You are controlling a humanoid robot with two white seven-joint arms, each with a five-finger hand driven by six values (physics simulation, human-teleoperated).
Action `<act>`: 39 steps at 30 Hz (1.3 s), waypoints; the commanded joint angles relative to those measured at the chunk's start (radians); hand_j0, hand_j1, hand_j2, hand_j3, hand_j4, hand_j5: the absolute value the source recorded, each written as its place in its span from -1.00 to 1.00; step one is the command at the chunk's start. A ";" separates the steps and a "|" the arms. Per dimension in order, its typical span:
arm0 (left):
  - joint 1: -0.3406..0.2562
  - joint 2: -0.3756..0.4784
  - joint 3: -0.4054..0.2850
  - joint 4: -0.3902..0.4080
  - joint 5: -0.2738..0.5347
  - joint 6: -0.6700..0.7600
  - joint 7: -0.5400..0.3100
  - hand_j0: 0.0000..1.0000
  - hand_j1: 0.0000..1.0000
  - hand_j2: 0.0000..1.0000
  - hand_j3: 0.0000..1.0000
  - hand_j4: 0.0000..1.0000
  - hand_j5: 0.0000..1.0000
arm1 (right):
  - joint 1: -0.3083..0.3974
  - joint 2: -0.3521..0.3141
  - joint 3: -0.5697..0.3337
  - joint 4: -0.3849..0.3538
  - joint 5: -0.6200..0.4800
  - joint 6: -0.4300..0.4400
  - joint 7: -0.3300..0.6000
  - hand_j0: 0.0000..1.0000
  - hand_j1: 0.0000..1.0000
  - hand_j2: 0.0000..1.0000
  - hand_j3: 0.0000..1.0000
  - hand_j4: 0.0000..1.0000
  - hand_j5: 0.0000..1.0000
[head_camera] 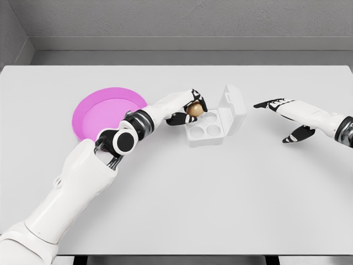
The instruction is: Pack egg into the box and close the box lid
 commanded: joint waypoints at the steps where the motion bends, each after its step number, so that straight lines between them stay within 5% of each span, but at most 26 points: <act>1: -0.003 -0.001 -0.001 0.008 0.001 -0.001 0.001 -0.15 -0.15 -0.15 -0.15 -0.15 -0.15 | 0.000 -0.001 0.000 -0.001 -0.005 0.001 0.000 1.00 1.00 1.00 1.00 1.00 1.00; 8: -0.011 -0.015 -0.002 0.018 0.001 -0.001 0.001 -0.13 -0.13 -0.13 -0.13 -0.13 -0.13 | 0.000 -0.003 0.000 0.001 -0.005 0.001 0.000 1.00 1.00 1.00 1.00 1.00 1.00; 14: -0.008 -0.019 -0.002 0.009 0.003 -0.003 0.001 0.28 0.28 0.28 0.28 0.28 0.28 | 0.000 -0.003 0.000 0.003 -0.005 0.001 0.000 1.00 1.00 1.00 1.00 1.00 1.00; 39: 0.005 -0.019 0.002 0.005 0.006 0.000 0.001 0.43 0.43 0.43 0.43 0.43 0.43 | 0.002 -0.003 0.001 0.001 -0.005 0.001 0.000 1.00 1.00 1.00 1.00 1.00 1.00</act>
